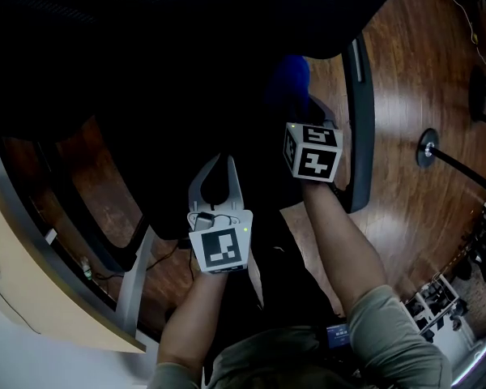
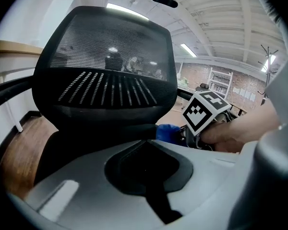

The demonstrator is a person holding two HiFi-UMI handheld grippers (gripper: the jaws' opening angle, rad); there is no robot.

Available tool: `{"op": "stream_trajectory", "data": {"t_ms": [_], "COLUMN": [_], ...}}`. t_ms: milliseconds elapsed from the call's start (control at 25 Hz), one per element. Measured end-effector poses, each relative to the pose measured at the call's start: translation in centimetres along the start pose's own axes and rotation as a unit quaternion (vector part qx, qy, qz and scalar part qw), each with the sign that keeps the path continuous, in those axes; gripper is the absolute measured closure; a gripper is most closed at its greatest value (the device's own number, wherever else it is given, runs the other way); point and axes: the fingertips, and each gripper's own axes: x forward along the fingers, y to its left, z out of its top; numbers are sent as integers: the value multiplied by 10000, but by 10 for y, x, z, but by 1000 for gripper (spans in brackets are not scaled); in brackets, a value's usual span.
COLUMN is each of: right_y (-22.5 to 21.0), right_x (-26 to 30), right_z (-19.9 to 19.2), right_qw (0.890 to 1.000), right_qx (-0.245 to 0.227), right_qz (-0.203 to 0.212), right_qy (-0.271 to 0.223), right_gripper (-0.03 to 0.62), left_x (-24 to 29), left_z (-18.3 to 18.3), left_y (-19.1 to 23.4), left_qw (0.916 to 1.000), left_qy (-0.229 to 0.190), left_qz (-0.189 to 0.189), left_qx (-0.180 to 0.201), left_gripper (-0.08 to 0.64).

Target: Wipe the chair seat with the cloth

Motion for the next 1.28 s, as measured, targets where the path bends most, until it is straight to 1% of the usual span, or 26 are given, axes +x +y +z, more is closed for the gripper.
{"op": "stream_trajectory", "data": {"t_ms": [120,240,360,480,600,720,840,960,1040,1120,1280], "right_y": [0,0,10,45,103,175,249,311,343,367,394], "right_x": [3,1,-9,-28,-48,-69,-86,-100,-102,-97,-80], "right_z": [-1,7,21,33,47,49,42,28,13,-5,-36], "right_qw": [10000,9998,9995,9983,9930,9803,9608,9413,9301,9205,9014], "right_qx": [-63,-176,-277,-432,-748,-1250,-1795,-2241,-2450,-2610,-2990], "right_qz": [10,-22,-27,200,647,1266,1881,2347,2608,2822,3093], "right_qy": [41,22,-117,-339,-639,-856,-958,-932,-837,-706,-490], "right_gripper": [499,497,494,491,489,489,489,489,491,491,491], "left_x": [-6,-17,-34,-64,-94,-124,-150,-173,-182,-187,-190], "left_z": [-3,4,11,10,6,-6,-14,-18,-24,-37,-65], "left_y": [3,11,28,51,80,101,119,129,130,128,129], "left_qw": [9999,9993,9981,9956,9909,9879,9862,9852,9856,9865,9851], "left_qy": [-6,-128,-230,-275,-357,-257,-258,-287,-308,-251,-97], "left_qz": [70,160,398,741,1163,1411,1528,1567,1529,1480,1551], "left_qx": [-111,-307,-416,-495,-578,-583,-582,-625,-649,-660,-741], "left_gripper": [555,555,555,555,555,555,555,555,555,555,555]}}
